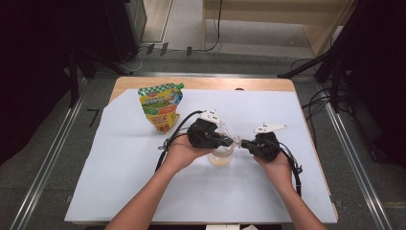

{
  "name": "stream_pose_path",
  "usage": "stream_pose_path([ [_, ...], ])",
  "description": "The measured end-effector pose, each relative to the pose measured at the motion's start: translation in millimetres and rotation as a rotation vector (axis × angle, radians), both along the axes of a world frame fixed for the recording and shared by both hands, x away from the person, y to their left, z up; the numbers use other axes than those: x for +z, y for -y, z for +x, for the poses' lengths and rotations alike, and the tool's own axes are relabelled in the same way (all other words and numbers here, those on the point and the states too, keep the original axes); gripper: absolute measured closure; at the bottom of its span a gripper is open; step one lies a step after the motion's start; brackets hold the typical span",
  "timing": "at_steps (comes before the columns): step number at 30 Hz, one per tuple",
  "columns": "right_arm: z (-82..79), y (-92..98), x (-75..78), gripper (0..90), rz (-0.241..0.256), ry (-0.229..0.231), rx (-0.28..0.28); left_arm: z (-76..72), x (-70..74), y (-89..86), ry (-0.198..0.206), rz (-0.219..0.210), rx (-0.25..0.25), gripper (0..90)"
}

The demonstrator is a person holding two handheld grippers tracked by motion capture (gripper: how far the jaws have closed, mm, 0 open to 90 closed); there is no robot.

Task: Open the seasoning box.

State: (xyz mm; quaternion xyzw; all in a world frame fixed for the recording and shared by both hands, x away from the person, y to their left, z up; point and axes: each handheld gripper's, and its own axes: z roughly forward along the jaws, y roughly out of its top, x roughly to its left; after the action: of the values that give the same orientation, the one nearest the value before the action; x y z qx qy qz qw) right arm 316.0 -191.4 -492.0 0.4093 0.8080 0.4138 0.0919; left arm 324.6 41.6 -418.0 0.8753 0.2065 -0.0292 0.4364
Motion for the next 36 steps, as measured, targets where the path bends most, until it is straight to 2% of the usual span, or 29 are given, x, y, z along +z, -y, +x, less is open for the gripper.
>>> stream_pose_path([
  [4,-1.1,0.7,-0.3,90.0,-0.002,0.001,-0.002,3.4,1.4,7.6,-0.017,-0.018,-0.003,89.5],
  [10,-3.2,1.4,-1.2,90.0,-0.003,0.0,-0.004,7.4,5.9,17.4,-0.015,-0.006,-0.011,89.5],
  [16,-5.0,2.5,-1.5,90.0,-0.003,0.001,0.003,11.9,4.6,22.8,-0.04,-0.004,-0.005,86.6],
  [21,-6.2,2.9,-1.7,90.0,-0.002,0.006,0.001,13.3,5.1,20.3,-0.049,0.015,0.002,82.8],
  [26,-8.9,6.9,0.3,90.0,0.022,0.006,-0.01,11.8,7.8,13.4,-0.059,0.018,0.019,74.0],
  [30,-11.4,12.0,2.5,88.5,0.036,0.012,-0.015,11.4,9.4,5.0,-0.035,0.023,0.031,66.3],
  [36,-22.2,22.7,9.9,84.6,0.077,0.011,-0.004,11.3,8.4,-11.3,-0.083,-0.019,0.064,61.5],
])
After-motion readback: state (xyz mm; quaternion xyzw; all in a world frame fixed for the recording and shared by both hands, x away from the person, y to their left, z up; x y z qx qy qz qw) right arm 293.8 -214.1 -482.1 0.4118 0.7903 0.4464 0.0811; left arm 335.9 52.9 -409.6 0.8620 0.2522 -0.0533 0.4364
